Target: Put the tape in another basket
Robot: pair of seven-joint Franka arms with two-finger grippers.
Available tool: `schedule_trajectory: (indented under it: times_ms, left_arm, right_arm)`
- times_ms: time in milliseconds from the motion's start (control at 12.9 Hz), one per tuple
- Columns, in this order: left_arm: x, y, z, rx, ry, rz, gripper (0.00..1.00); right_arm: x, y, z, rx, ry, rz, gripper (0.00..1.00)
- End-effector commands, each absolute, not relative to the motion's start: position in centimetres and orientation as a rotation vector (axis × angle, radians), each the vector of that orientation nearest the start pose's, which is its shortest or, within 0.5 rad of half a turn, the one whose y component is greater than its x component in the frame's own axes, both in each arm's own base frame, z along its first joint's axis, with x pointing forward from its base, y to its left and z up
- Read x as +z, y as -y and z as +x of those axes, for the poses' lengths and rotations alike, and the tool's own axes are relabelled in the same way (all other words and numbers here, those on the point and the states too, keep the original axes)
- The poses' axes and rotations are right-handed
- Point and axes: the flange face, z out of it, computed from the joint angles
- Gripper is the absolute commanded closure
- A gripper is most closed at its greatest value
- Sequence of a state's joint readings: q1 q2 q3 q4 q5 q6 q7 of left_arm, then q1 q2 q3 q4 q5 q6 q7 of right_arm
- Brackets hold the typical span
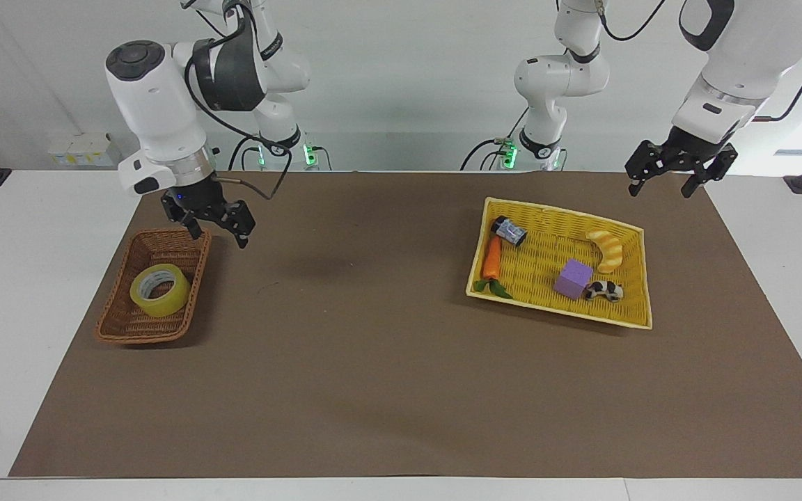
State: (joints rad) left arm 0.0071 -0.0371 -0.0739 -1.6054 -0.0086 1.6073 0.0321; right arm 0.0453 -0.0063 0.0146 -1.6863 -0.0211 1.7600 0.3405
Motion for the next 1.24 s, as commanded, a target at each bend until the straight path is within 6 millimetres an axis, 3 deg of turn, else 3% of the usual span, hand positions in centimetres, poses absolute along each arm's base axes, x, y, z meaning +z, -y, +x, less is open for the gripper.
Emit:
schedule_trajectory:
  times_ms: [0,77,232,464,927,1159]
  left_arm:
    - [63.7,3.6,54.1,-0.05,-0.138,-3.157,0.0]
    - [63.7,3.6,54.1,-0.05,-0.138,-3.157,0.0]
    - [63.7,3.6,54.1,-0.05,-0.138,-3.157,0.0]
    - [63.8,3.6,54.1,-0.053,-0.138,-3.157,0.0]
    - [63.8,3.6,54.1,-0.053,-0.138,-3.157,0.0]
    - [63.8,3.6,54.1,-0.053,-0.138,-3.157,0.0]
  right_arm:
    - [64.8,0.5,55.5,-0.133,-0.452,-3.131,0.0]
    - [66.5,2.1,54.8,-0.16,-0.428,-3.135,0.0]
    - [67.2,4.9,53.6,-0.157,-0.357,-3.147,0.0]
    - [66.0,4.4,51.7,-0.069,-0.322,-3.15,0.0]
    - [66.3,2.6,51.8,-0.07,-0.269,-3.135,0.0]
    - [67.1,2.8,52.6,-0.101,-0.237,-3.135,0.0]
